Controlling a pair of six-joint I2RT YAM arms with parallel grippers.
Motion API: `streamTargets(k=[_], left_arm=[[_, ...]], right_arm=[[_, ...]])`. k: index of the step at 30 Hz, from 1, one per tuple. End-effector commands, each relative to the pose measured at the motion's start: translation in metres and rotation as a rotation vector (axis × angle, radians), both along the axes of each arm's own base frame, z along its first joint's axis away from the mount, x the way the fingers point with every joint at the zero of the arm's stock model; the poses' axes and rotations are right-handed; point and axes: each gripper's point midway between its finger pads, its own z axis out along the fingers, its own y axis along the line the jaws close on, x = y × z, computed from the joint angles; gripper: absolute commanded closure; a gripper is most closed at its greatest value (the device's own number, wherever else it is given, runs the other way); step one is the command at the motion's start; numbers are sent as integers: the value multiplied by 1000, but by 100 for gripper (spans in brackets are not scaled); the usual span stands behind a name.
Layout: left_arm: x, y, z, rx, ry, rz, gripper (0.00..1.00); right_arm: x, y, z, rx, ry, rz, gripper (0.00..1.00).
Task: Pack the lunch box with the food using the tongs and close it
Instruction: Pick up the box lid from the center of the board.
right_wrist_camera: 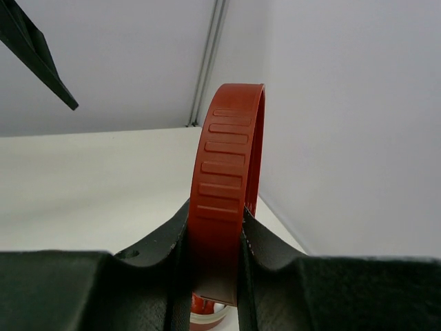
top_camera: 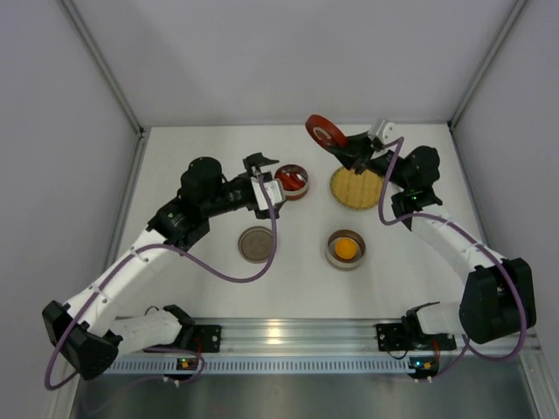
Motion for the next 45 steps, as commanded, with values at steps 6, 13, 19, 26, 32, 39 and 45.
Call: streamTargets(k=[6, 13, 19, 26, 32, 39, 45], left_arm=[[19, -46, 63, -191, -256, -23, 8], [28, -62, 78, -225, -263, -39, 7], [37, -65, 89, -251, -276, -14, 5], [39, -69, 89, -240, -281, -25, 4], [40, -73, 83, -213, -269, -45, 4], [34, -78, 78, -195, -257, -86, 5], [20, -82, 77, -182, -223, -152, 10]], right_arm=[[-20, 10, 46, 106, -28, 74, 100], [-35, 16, 54, 127, -32, 135, 100], [-47, 18, 56, 139, -35, 169, 100], [-60, 22, 62, 153, -42, 214, 100], [-69, 25, 67, 166, -39, 254, 100], [-77, 27, 69, 172, -36, 278, 100], [-70, 28, 63, 162, -30, 255, 100]])
